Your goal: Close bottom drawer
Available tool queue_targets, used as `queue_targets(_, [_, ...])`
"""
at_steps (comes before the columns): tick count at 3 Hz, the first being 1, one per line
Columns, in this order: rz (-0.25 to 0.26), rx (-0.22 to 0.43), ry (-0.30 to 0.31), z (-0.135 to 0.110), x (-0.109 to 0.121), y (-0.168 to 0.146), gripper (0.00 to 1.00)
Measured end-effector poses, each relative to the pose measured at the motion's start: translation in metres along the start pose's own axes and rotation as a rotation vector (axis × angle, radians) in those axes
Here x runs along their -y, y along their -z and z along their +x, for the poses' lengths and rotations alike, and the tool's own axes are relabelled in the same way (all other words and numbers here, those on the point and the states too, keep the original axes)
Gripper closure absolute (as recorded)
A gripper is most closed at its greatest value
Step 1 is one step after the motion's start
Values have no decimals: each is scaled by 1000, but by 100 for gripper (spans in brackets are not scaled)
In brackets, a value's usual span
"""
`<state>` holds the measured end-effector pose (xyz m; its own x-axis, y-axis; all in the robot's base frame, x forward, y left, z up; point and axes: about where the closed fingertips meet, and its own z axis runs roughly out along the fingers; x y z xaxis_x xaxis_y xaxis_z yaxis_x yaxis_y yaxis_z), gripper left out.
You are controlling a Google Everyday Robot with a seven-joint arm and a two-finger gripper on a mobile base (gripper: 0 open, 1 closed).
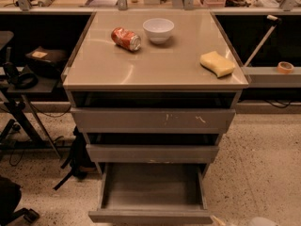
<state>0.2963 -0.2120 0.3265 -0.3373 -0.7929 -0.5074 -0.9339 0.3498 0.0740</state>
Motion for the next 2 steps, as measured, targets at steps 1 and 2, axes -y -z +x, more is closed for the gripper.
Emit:
queue_targets(1, [-57, 73, -60, 52, -6, -31, 0])
queue_targets(2, [-132, 120, -109, 79, -6, -84, 0])
